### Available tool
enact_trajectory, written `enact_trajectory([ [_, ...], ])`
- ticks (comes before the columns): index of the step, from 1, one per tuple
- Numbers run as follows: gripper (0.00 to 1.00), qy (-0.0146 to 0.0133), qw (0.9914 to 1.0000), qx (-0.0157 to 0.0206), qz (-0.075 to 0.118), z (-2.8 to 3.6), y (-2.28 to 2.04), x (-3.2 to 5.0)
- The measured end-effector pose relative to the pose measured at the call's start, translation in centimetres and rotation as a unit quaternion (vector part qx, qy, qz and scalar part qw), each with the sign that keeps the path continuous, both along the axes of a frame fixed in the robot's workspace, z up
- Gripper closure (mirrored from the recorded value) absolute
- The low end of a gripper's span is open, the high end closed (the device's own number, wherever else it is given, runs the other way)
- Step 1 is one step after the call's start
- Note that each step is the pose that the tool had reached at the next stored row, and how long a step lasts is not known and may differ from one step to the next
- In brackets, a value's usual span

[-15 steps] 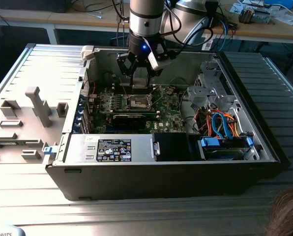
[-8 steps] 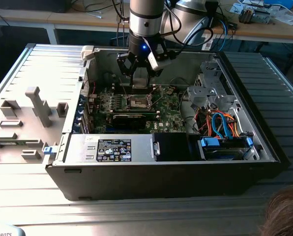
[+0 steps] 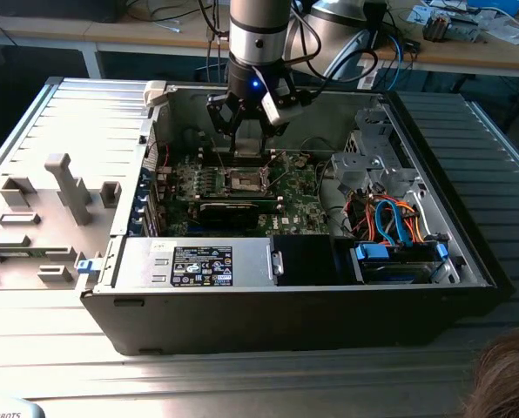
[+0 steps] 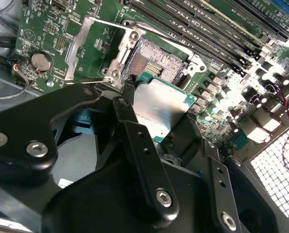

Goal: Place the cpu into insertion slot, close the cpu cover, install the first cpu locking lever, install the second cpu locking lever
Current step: 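Place the cpu into insertion slot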

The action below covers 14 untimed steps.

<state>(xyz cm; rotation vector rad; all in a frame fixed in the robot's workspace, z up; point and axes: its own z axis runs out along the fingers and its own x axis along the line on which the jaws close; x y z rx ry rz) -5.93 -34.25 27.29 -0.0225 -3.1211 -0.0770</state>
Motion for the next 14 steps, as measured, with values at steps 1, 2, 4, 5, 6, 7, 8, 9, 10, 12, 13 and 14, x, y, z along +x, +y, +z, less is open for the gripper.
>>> enact_trajectory([
  [1, 0.45, 0.0000, 1.00000, -0.0001, 0.000, -0.01, 0.00, 0.00],
  [2, 0.45, 0.0000, 1.00000, -0.0003, 0.000, -0.01, 0.00, 0.00],
  [4, 0.45, 0.0000, 1.00000, -0.0006, -0.001, -0.02, 0.00, 0.00],
  [5, 0.45, 0.0000, 1.00000, -0.0008, -0.001, -0.04, 0.00, 0.00],
  [6, 0.45, 0.0000, 1.00000, -0.0010, -0.001, -0.04, 0.00, 0.00],
  [7, 0.45, 0.0000, 1.00000, -0.0013, -0.002, -0.05, 0.00, 0.00],
  [8, 0.45, 0.0000, 1.00000, -0.0014, -0.002, -0.06, 0.00, 0.00],
  [9, 0.45, 0.0000, 1.00000, -0.0016, -0.002, -0.08, 0.00, 0.00],
  [10, 0.45, 0.0000, 1.00000, -0.0019, -0.002, -0.08, 0.00, 0.00],
  [12, 0.45, 0.0000, 0.99999, -0.0023, -0.003, -0.10, 0.00, 0.00],
  [13, 0.45, 0.0000, 0.99999, -0.0025, -0.003, -0.11, 0.00, 0.00],
  [14, 0.45, 0.0000, 0.99999, -0.0027, -0.003, -0.12, 0.00, 0.00],
])
